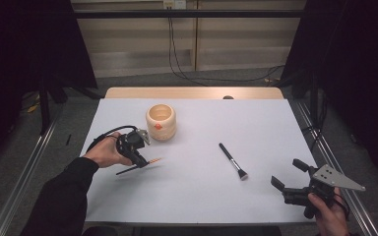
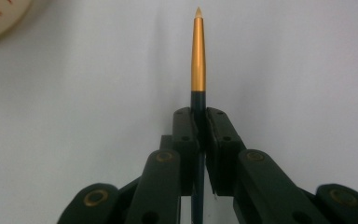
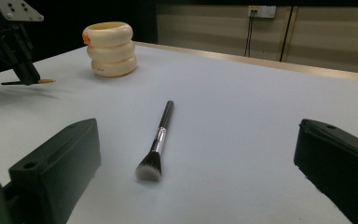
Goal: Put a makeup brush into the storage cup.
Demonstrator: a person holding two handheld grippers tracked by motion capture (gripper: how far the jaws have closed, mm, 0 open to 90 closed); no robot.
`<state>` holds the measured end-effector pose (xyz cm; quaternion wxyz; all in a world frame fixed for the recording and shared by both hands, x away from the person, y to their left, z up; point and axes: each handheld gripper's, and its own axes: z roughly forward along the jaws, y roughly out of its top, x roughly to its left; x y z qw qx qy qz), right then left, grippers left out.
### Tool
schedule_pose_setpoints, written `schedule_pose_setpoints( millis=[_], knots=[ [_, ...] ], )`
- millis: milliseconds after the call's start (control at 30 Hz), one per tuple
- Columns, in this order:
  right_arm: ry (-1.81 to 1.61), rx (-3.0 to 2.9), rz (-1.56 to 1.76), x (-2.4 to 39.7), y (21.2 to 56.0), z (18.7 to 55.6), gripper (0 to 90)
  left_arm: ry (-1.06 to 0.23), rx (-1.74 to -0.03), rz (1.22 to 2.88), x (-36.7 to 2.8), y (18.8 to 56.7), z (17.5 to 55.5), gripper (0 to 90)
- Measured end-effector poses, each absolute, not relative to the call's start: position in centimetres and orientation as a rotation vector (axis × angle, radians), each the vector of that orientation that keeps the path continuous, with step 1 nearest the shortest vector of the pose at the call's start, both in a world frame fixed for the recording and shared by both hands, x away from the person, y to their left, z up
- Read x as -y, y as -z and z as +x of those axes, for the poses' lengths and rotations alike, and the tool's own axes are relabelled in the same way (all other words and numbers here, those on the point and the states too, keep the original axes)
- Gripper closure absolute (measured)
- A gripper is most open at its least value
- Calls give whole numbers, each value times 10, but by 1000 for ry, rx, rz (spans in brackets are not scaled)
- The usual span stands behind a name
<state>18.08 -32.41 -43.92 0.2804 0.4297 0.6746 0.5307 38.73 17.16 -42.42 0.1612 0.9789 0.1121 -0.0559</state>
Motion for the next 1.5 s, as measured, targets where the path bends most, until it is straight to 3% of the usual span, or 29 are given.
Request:
schedule_pose_setpoints(
  millis=[633, 1000, 1500],
  knots=[
    [-1422, -1805, 1156, 324, 439, 181, 0, 156, -541, 2527, -188, 408, 381, 835],
    [-1423, -1804, 1157, 324, 439, 181, 0, 57, -590, 2426, -195, 404, 375, 834],
    [-1422, -1807, 1154, 324, 439, 181, 0, -129, -721, 2112, -215, 396, 360, 834]
  ],
)
